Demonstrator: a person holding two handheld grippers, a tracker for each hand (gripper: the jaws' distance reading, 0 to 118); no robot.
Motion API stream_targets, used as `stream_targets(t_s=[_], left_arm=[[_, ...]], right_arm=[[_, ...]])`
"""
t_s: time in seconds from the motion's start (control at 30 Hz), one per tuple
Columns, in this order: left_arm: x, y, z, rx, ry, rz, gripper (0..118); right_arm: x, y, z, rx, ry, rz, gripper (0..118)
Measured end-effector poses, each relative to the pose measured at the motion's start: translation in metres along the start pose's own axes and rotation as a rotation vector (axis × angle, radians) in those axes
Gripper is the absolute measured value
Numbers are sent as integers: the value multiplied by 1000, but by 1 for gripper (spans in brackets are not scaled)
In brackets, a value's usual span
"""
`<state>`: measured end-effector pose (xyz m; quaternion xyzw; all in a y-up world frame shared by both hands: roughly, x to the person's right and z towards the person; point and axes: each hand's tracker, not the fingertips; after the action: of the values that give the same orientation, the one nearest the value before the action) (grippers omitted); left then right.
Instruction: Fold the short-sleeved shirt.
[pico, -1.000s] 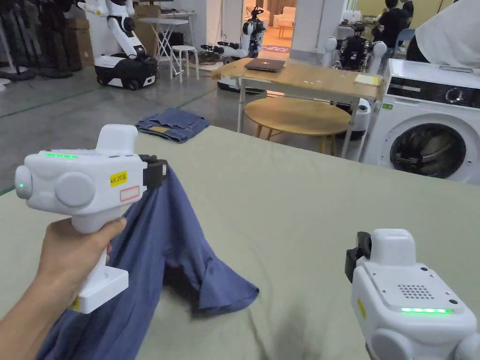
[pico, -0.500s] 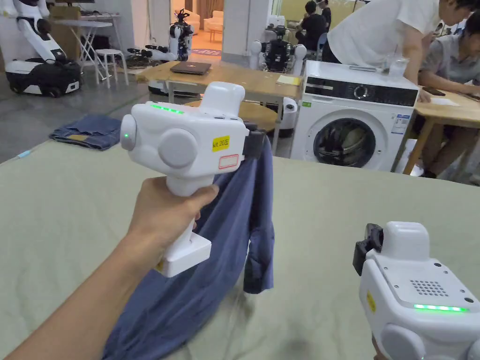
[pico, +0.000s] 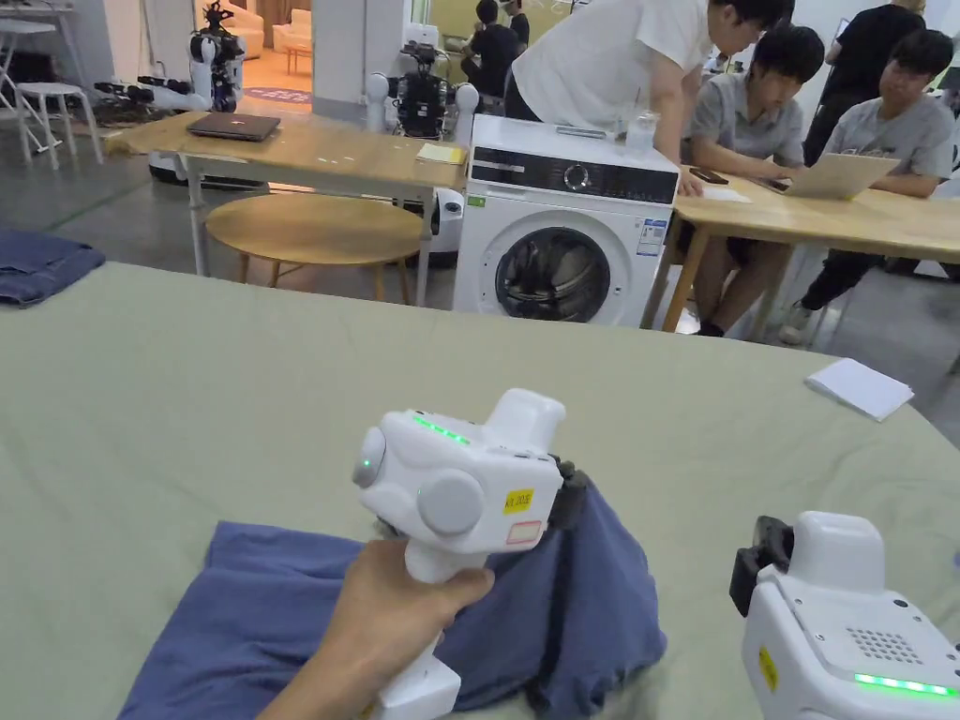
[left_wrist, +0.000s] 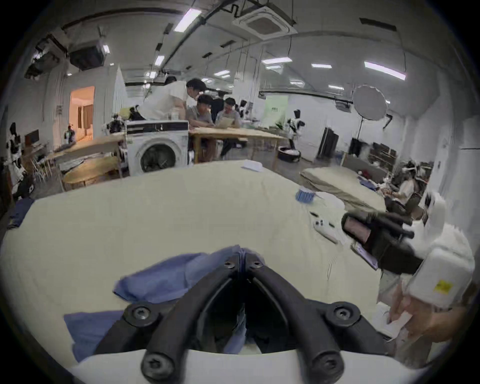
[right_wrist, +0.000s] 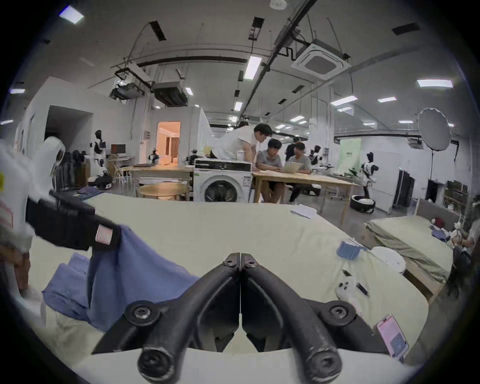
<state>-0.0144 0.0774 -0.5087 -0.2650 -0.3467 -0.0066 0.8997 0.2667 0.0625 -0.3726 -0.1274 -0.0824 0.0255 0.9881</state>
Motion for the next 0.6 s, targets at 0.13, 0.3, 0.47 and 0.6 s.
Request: stream_targets(t_s=[0.13,0.3,0.47,0.6], left_arm=[[-7,-14,4,-21,-4,5,30],[-31,-15,40,62,86,31,49],[-61,-22,88,168,212,55,49],[-87,-38,123,218,307,94,15]], right_arm=[[2,-6,-2,-23,-3,-13,0],[-10,-2,3,-13,31,-12,0],[-29,8,6,20,70,-11,0],[-46,14,7,43,91,-23,0]])
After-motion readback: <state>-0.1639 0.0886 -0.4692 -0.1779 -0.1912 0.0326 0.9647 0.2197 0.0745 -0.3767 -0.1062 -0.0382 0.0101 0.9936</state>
